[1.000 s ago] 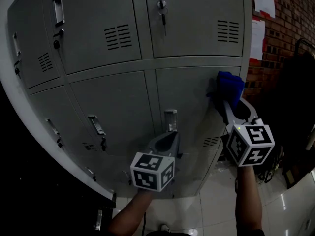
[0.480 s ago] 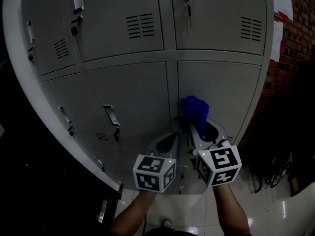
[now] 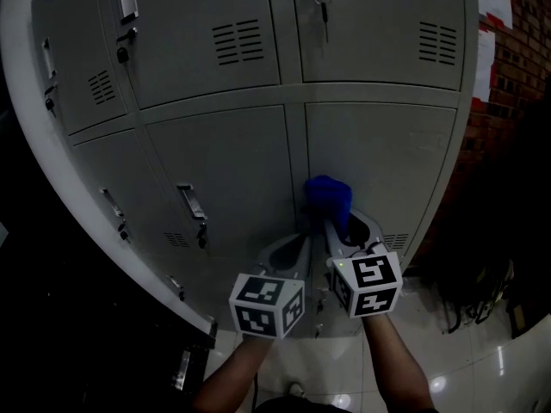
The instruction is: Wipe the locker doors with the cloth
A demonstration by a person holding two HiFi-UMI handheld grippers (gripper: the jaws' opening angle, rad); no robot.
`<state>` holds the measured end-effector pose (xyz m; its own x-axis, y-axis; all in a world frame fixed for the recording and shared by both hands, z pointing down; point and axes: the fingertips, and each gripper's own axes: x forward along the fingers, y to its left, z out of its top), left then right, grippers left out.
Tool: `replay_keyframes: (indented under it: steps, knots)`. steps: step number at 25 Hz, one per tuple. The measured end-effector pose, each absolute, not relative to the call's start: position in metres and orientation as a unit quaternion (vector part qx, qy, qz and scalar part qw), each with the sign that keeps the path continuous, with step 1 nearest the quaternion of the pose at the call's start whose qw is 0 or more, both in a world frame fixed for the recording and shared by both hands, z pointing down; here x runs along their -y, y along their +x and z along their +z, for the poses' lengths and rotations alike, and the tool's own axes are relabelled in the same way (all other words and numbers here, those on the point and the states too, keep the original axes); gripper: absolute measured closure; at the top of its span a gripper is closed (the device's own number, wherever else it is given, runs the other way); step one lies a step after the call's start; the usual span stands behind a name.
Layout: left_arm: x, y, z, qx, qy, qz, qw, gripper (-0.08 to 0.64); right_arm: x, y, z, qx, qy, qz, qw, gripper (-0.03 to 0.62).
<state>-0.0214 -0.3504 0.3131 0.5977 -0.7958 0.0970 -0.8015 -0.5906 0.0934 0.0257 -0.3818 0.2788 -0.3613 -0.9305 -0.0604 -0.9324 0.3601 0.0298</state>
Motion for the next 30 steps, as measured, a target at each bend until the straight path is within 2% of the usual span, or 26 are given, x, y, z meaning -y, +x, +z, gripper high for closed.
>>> replay_keyframes:
  steps: [21,30]
  knots:
    - [0.343,0.064,0.329,0.37,0.925,0.039,0.076,0.557,0.362,0.205,0.3,-0.718,-0.696,0.016,0.016,0.511]
    - [0.34,0.057,0.34,0.379,0.921,0.045,0.083,0.557,0.362,0.231,0.303,-0.7,-0.714,0.014,0.007,0.511]
